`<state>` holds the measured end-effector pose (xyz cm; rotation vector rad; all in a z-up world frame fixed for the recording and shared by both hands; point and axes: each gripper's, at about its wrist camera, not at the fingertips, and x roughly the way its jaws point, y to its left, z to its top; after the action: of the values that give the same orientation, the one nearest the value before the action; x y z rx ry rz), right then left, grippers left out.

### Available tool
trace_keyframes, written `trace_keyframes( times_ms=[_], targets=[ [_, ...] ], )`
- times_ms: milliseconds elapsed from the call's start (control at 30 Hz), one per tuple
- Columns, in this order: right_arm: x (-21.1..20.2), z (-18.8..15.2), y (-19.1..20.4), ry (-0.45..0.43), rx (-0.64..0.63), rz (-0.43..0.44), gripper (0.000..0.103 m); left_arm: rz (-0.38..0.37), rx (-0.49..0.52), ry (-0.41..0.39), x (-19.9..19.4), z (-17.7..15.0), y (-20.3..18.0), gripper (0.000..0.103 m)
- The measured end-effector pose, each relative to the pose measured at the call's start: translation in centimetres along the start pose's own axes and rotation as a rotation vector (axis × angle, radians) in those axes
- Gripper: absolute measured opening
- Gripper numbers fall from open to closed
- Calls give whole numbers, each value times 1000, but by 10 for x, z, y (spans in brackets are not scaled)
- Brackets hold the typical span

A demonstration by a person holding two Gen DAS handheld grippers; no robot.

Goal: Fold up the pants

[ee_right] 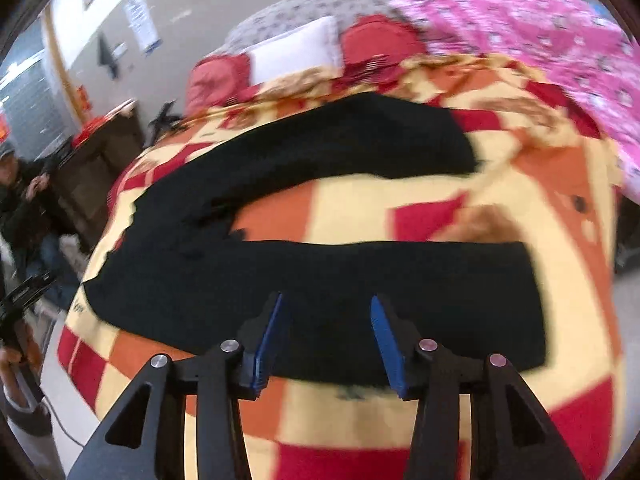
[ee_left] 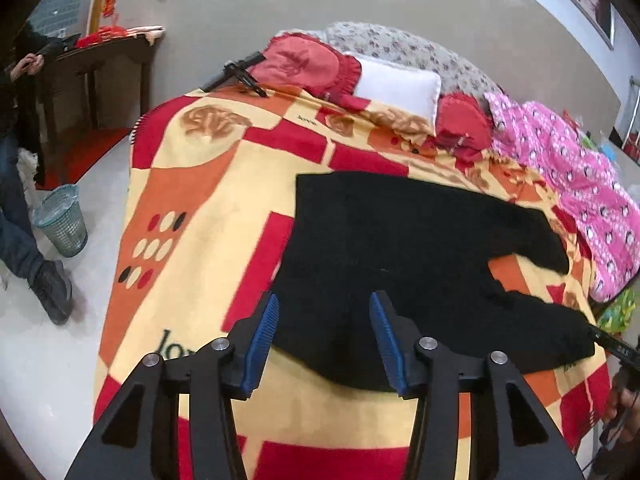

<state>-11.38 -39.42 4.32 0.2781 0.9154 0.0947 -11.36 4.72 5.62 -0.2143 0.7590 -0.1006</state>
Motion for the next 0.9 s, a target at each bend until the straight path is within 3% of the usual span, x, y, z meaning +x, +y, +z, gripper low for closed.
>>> trace_keyframes(
  times_ms=[133, 333, 600, 667, 900],
  targets=[
    [31, 4, 33, 41, -64, 44, 47, -33, -4, 44, 17, -9, -2, 48],
    [75, 2, 60, 134, -136, 73, 47, -15, -21, 137, 61, -8, 2, 48],
    [78, 13, 64, 138, -162, 79, 50, 8, -18, 136, 72, 26, 0, 50],
    [76, 21, 64, 119, -168, 81, 53, -4, -22, 128, 79, 34, -1, 54],
    [81, 31, 66, 108, -161, 85, 56, -16, 9, 102, 85, 38, -4, 57]
  ],
)
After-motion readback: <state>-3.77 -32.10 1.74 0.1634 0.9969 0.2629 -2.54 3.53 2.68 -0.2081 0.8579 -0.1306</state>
